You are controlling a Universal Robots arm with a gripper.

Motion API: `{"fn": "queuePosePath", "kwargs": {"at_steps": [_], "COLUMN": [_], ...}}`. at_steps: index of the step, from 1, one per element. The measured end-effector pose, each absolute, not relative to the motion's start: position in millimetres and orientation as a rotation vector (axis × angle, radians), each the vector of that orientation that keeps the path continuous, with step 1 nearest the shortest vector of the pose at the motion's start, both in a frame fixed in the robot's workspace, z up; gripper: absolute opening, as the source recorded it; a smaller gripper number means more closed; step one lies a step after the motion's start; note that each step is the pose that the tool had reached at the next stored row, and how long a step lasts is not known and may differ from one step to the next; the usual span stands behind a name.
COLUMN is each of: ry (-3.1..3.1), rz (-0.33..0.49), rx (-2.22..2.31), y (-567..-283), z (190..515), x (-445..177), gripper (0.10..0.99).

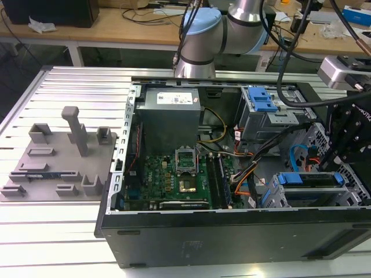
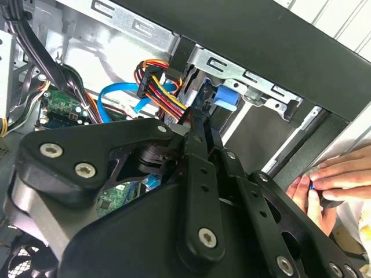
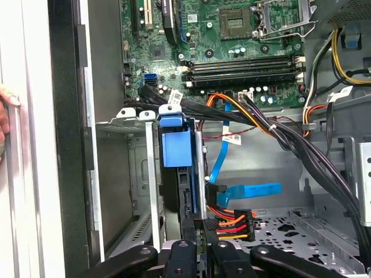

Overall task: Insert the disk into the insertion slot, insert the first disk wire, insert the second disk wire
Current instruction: 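Insert the first disk wire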

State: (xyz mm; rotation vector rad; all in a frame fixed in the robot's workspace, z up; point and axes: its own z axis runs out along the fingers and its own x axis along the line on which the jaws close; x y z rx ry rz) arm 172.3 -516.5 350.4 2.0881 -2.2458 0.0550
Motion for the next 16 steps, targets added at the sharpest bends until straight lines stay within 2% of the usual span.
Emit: {"fn": "queuePosePath", "kwargs": {"at_steps": [16], "ry": [-2.249], "rz": [0.055], "rx": [2.085], "y": [-521.5], "z": [349.8], "x": [171.2], "gripper": [0.165]}}
